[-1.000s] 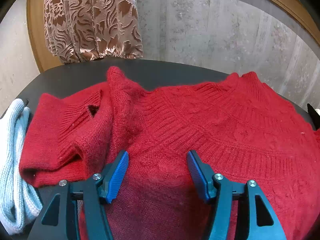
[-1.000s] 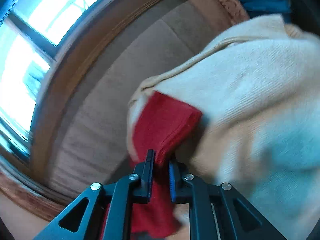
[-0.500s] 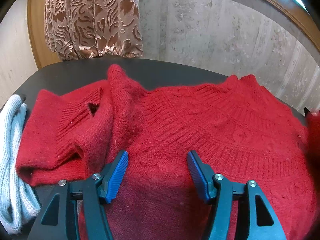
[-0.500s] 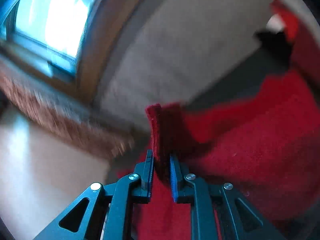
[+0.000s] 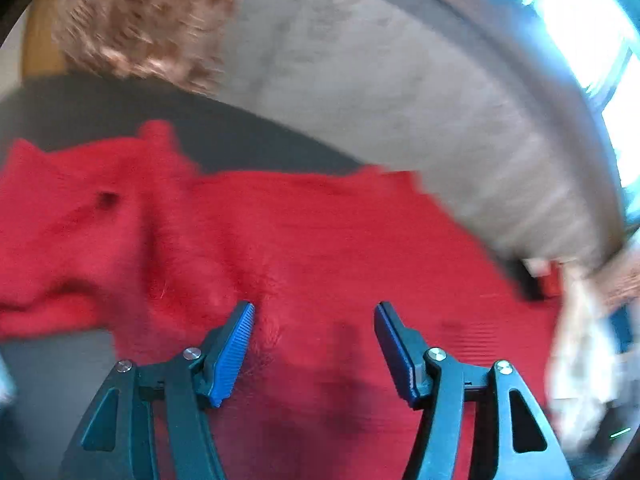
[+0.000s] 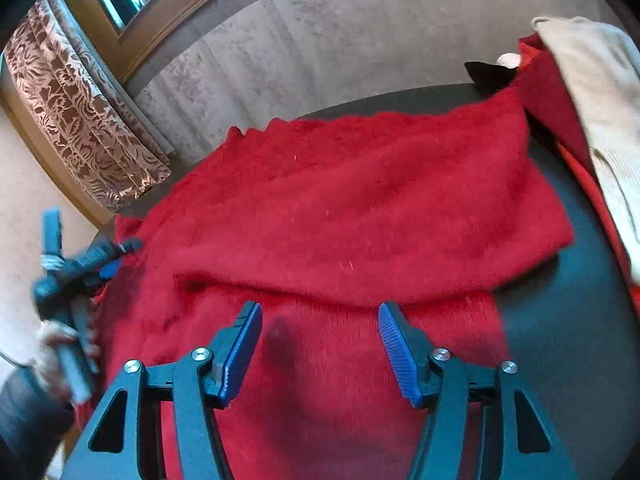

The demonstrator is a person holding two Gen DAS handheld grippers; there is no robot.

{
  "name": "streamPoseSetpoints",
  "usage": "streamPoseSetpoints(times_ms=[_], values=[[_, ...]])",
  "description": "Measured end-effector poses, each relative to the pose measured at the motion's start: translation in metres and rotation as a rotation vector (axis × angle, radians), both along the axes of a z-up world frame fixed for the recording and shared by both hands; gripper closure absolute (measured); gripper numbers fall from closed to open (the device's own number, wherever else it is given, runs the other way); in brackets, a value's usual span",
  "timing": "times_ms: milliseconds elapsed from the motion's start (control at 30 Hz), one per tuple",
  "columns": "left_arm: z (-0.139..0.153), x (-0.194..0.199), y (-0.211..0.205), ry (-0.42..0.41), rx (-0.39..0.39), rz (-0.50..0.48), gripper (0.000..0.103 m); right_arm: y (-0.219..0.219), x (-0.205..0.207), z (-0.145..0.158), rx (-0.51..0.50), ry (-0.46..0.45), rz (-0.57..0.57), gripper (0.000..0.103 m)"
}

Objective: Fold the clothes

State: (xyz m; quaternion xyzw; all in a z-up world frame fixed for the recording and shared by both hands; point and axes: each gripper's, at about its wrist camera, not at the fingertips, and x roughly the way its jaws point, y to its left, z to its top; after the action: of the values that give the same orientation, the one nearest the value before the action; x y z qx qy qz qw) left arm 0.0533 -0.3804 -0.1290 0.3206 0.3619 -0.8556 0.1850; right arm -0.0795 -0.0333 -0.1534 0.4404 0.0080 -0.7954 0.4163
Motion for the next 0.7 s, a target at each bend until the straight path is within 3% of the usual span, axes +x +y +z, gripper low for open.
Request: streamPoseSetpoints(times_ms=[67,100,167,267,400,500,700], values=[[0.001,-0.015,0.007,0.055,0.110,-0.087,0.040,0.006,0.008,-0.002,0.004,0.037,0.010,0.033],[0.001,-0.025,0.011,0.078,0.172,-0.126,0.040,0.006,0.009,-0.003,0.006,0.046,0.023,0.024],[0.002,-0.042,0.019,0.085,0.214,-0.164,0.040,-0.005,0.008,-0.004,0.012,0.050,0.065,0.013],[0.010,-0.069,0.037,0.056,0.144,-0.213,0.040,-0.009,0.009,-0.005,0.007,0.059,0.084,0.008],[0.026,-0.092,0.068,0.011,-0.037,-0.319,0.040,-0.003,0.008,-0.006,-0.036,0.045,0.084,0.007],[0.020,-0.115,0.082,-0.050,-0.036,-0.432,0.040,-0.004,0.004,-0.006,-0.059,0.036,0.096,0.004],[0.002,-0.149,0.106,-0.160,-0.174,-0.579,0.040,0.002,0.002,-0.006,-0.092,0.014,0.107,0.002]])
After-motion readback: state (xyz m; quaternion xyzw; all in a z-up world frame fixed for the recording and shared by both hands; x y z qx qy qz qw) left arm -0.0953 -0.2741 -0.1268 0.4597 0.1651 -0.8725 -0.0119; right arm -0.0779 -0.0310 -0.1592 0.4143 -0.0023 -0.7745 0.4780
